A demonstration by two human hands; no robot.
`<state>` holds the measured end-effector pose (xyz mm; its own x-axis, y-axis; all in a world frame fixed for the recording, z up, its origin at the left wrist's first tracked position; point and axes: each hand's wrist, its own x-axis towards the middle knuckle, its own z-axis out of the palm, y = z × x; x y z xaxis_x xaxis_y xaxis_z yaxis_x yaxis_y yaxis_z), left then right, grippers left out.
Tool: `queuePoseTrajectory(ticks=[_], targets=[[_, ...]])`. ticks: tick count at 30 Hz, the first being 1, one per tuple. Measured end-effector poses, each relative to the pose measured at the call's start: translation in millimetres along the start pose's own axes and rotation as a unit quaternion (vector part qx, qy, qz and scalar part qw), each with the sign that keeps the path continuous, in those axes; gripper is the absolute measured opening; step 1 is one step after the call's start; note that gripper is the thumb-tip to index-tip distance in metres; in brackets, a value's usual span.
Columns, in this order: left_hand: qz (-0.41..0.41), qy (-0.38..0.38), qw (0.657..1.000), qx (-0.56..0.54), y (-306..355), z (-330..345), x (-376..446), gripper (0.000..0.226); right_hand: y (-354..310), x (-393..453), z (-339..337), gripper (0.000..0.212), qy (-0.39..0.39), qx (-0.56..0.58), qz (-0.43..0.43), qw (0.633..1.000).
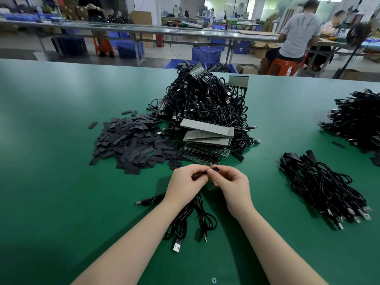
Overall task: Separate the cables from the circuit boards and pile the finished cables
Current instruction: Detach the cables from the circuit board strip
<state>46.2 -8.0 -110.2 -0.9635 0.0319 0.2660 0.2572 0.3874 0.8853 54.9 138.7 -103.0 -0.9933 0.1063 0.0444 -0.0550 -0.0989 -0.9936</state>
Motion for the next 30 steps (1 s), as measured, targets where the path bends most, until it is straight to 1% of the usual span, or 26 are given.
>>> queuePoseTrajectory(ticks=[4, 7, 8, 9, 11, 12, 13, 15, 17, 18, 19, 21, 24, 26, 28, 30], targets=[[-0.008, 0.002, 0.999, 0.047, 3, 0, -4, 0.034, 4, 4, -4, 0.012, 0.012, -0.030, -0.011, 0.999], [0.013, 0.025, 0.991, 0.133, 8, 1, -5, 0.028, 10, 2, -5, 0.011, 0.056, -0.028, -0.016, 0.998], [0.017, 0.033, 0.989, 0.140, 11, 2, -5, 0.025, 11, 2, -5, 0.010, 0.073, -0.017, -0.012, 0.997], [0.011, 0.040, 0.992, 0.118, 14, 1, -3, 0.022, 12, 3, -6, 0.010, 0.088, -0.001, -0.008, 0.996], [-0.026, 0.047, 0.998, 0.035, 19, -4, 4, 0.016, 13, 4, -6, 0.011, 0.104, 0.036, 0.001, 0.994], [-0.043, 0.039, 0.998, 0.017, 21, -8, 8, 0.016, 13, 4, -6, 0.013, 0.107, 0.050, 0.004, 0.993], [-0.055, 0.018, 0.998, 0.031, 23, -13, 12, 0.018, 13, 5, -6, 0.013, 0.109, 0.057, 0.007, 0.992], [-0.065, -0.058, 0.986, 0.140, 22, -20, 17, 0.022, 14, 5, -6, 0.011, 0.120, 0.054, 0.007, 0.991], [-0.062, -0.137, 0.951, 0.271, 23, -22, 16, 0.039, 15, 5, -5, 0.011, 0.136, 0.025, -0.001, 0.990], [-0.056, -0.157, 0.934, 0.317, 23, -21, 14, 0.043, 16, 4, -4, 0.011, 0.143, 0.001, -0.010, 0.990], [-0.046, -0.159, 0.924, 0.346, 22, -18, 12, 0.041, 16, 3, -3, 0.012, 0.146, -0.025, -0.021, 0.989], [-0.029, -0.135, 0.922, 0.361, 21, -15, 7, 0.026, 14, 1, -3, 0.012, 0.143, -0.068, -0.043, 0.987], [-0.041, -0.094, 0.939, 0.327, 19, -11, 8, 0.014, 9, 3, -7, 0.013, 0.119, -0.117, -0.075, 0.983], [-0.049, -0.065, 0.956, 0.281, 21, -9, 11, 0.015, 7, 6, -10, 0.014, 0.101, -0.132, -0.082, 0.983], [-0.041, -0.032, 0.972, 0.227, 22, -6, 11, 0.019, 8, 7, -13, 0.013, 0.095, -0.123, -0.069, 0.985], [-0.024, -0.013, 0.977, 0.209, 19, -1, 9, 0.022, 10, 7, -15, 0.011, 0.101, -0.093, -0.045, 0.990]])
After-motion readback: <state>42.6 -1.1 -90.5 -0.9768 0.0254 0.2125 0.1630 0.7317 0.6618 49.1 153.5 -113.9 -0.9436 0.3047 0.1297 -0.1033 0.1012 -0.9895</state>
